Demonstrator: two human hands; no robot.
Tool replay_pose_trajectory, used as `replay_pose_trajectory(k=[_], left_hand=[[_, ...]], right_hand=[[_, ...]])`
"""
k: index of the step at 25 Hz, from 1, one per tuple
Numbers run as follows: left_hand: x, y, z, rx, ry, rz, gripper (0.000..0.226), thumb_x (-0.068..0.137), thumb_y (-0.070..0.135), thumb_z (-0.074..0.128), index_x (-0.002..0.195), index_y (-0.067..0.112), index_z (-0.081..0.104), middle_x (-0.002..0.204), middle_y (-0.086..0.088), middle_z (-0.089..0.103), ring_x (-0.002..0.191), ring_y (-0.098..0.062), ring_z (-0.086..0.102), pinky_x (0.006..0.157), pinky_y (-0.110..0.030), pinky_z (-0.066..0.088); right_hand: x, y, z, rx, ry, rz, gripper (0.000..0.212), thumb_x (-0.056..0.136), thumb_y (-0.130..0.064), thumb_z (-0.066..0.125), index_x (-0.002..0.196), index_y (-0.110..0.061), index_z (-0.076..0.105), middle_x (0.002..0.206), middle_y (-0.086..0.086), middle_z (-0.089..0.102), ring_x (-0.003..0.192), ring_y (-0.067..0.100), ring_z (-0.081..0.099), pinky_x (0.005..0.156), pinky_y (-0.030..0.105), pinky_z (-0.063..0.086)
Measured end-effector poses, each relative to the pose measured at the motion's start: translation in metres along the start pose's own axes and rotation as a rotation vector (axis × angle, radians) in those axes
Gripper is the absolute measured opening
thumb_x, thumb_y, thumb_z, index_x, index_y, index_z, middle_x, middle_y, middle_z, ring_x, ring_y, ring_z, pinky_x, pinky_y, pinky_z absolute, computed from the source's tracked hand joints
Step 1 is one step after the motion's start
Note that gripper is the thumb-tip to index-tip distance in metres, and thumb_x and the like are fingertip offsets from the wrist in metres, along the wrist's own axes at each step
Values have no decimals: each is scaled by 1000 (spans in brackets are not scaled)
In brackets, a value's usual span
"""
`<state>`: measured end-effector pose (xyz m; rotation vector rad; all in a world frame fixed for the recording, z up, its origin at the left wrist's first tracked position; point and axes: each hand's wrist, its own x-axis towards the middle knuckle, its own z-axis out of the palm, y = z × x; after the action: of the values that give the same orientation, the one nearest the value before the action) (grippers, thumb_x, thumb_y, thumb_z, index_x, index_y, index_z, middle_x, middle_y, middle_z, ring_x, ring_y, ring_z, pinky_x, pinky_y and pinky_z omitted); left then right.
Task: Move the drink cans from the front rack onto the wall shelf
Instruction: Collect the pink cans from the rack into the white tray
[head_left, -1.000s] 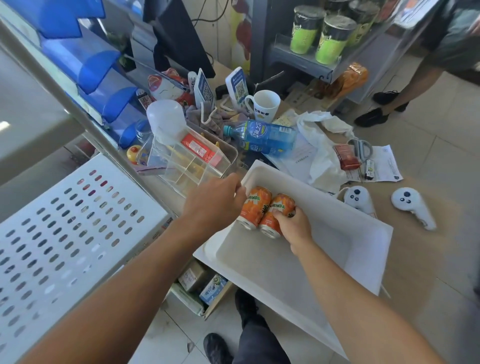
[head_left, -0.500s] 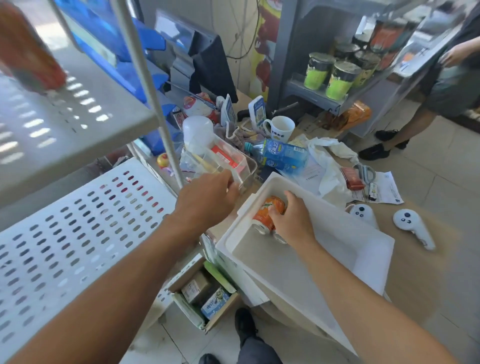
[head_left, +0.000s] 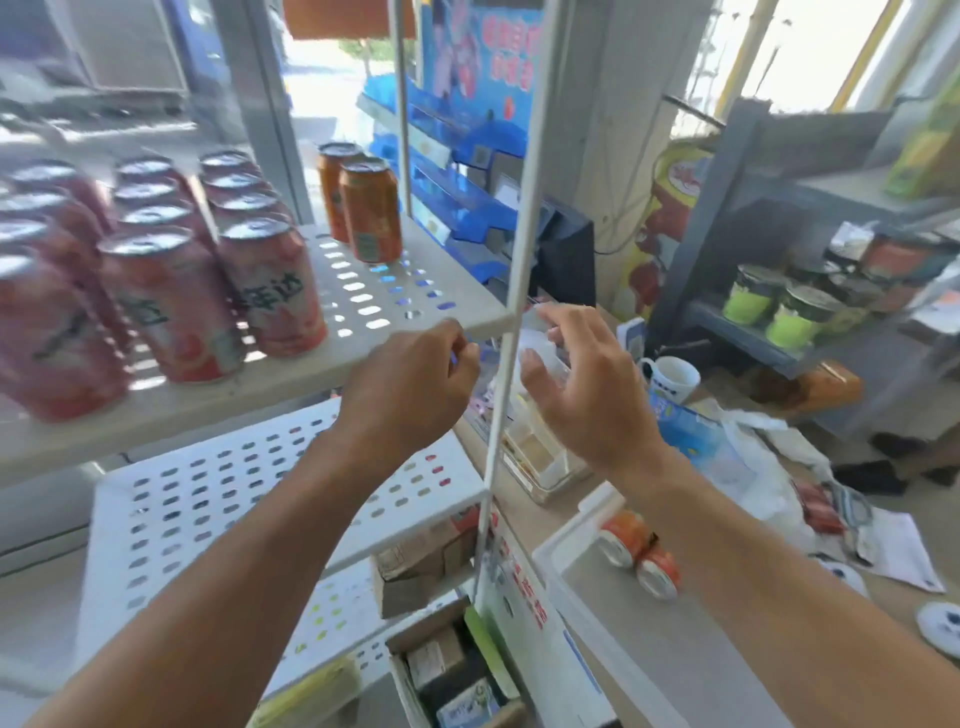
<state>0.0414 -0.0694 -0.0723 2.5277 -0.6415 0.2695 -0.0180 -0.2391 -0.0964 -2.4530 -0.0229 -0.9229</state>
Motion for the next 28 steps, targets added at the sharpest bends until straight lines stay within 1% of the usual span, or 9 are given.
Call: replay_pose_trajectory(k=[2,6,8,12,14,16,21,25,28], left_hand=[[0,-8,-18,2,54,-40,23,96,43,43,92,26,58,78,6,65,76,-26,58,63,-32,40],[2,-18,-38,18,149,-93,25,95,42,42,94,24,59,77,6,65,77,-27,60,68,-34,48],[7,-17,-41,33,168,-116,24,95,43,41,94,25,58,79,4,68,78,-28,63,71,-37,52],[22,-16,-35,72,181,-156,25,97,43,38,98,25,56,85,1,70,80,-29,64,71,-40,53],[27,-17,-30,86,184,-167,26,97,43,37,97,24,56,86,0,70,79,-29,64,70,-41,54],[33,-20,-25,100,199,-193,28,98,42,37,96,22,56,86,-2,70,78,-28,64,69,-41,54],[47,-21,-15,102,217,-240,28,97,41,36,94,21,56,84,-5,70,78,-30,64,69,-41,52],[53,-24,-15,76,229,-254,27,97,39,35,90,21,54,78,-3,68,73,-28,62,67,-41,52],[48,-24,-16,66,218,-282,25,98,37,36,89,21,53,75,-1,67,72,-27,61,65,-41,52]], right_hand=[[21,-17,5,2,-13,-80,40,94,-27,60,130,-10,55,121,2,60,106,15,58,83,22,41],[67,-34,19,-10,-84,-129,45,95,-32,58,136,-15,51,129,3,57,109,19,61,81,28,43],[94,-40,27,0,-128,-139,48,95,-33,58,138,-15,47,132,5,56,113,21,60,86,29,42],[151,-45,51,30,-229,-111,54,93,-38,59,140,-20,41,135,8,51,119,27,54,99,44,45],[175,-42,66,7,-309,-64,58,93,-39,60,142,-22,37,137,11,46,124,30,49,100,43,41],[195,-37,85,0,-353,-46,63,91,-41,62,144,-23,34,134,15,44,122,34,50,97,42,42],[217,-33,130,96,-382,18,80,84,-50,68,149,-30,25,143,19,37,123,38,51,94,40,44],[217,-35,144,148,-329,-18,72,88,-36,70,147,-25,30,129,16,53,115,34,57,85,33,42],[210,-38,142,214,-274,34,63,89,-29,69,143,-24,36,124,17,53,111,32,57,79,27,37]])
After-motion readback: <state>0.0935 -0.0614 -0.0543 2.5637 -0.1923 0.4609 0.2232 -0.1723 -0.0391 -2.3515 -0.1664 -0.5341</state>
